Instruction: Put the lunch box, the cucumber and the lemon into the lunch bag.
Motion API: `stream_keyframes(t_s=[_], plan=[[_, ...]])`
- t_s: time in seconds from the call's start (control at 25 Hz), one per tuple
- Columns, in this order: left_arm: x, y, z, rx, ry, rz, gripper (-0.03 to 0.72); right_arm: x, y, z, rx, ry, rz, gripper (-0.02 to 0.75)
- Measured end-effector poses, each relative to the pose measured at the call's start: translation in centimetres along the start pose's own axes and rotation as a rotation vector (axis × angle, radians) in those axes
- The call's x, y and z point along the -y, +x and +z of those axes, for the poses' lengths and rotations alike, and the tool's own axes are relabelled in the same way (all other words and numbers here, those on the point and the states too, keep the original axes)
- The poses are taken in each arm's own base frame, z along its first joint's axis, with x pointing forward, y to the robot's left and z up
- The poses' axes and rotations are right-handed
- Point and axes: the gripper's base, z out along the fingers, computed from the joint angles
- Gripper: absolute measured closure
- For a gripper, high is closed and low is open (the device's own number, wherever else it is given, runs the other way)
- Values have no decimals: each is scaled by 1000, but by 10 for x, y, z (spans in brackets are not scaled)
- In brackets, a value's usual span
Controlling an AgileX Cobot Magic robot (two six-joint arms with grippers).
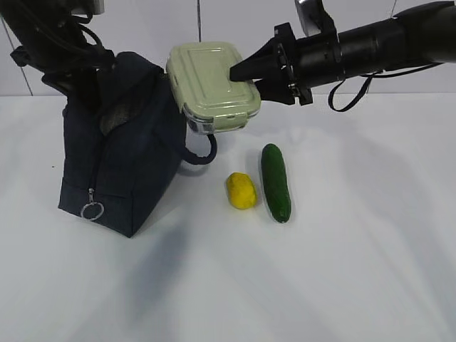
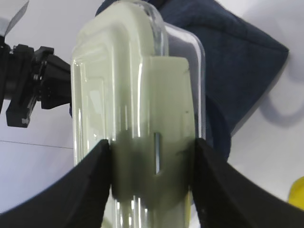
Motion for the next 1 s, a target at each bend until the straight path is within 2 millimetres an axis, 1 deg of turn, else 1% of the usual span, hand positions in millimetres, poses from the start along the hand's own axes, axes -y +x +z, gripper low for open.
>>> stream_keyframes(t_s=[0.28,0.56,0.88,1.0], plan=[[0,0,0,0,2,-1,685,-9,3,15,-10,-43,5,348],[1,0,0,2,11,-4,685,7,12,37,-28,-74,59,348],[3,-1,0,6,38,-9,685,25,19,46,-53,-62,91,348],[4,-1,0,6,42,-9,685,27,20,47,-57,-54,94,348]])
